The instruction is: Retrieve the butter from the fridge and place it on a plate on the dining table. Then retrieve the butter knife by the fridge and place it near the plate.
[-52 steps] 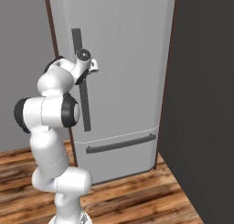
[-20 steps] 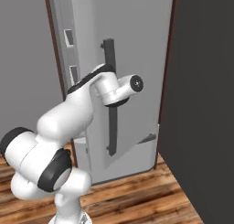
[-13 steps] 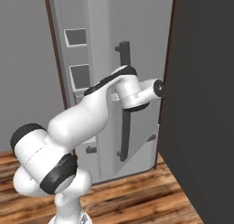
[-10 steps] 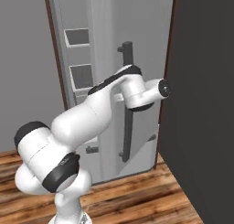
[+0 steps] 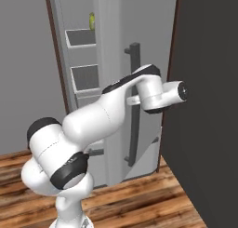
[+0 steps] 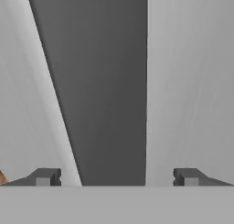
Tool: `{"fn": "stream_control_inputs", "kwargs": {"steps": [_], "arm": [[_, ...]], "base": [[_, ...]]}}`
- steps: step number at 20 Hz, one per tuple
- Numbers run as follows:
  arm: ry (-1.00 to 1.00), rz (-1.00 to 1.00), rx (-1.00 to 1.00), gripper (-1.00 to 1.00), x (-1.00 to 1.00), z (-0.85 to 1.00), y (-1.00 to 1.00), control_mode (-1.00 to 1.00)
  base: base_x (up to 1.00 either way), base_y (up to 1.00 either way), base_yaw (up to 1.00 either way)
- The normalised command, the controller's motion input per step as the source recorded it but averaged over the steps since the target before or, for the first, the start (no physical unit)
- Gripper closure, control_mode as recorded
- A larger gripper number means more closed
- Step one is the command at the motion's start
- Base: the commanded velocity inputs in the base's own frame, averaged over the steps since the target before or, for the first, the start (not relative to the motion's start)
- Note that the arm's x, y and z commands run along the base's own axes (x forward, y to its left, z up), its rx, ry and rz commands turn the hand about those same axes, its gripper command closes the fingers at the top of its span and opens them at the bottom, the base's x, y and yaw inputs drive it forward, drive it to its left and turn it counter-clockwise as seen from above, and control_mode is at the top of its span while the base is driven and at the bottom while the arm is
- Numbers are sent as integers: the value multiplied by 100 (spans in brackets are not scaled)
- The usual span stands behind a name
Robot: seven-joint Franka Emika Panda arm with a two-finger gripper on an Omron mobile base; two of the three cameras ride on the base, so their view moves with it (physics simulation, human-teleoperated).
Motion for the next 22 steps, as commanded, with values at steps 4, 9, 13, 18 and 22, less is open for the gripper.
{"fn": "stream_control_inputs", "kwargs": {"steps": [4,9,13,18,22], "arm": [[-5,11,-4,-100,-28,0,-31,-100],[-6,-3,-25,-100,-89,9,14,-100],[0,-32,-47,-100,-99,3,54,-100],[7,-33,-56,-100,-57,3,79,-100],[17,-28,-62,-100,-20,19,91,-100]], "base": [[0,0,0],[0,0,0],[0,0,0],[0,0,0],[0,0,0]]}}
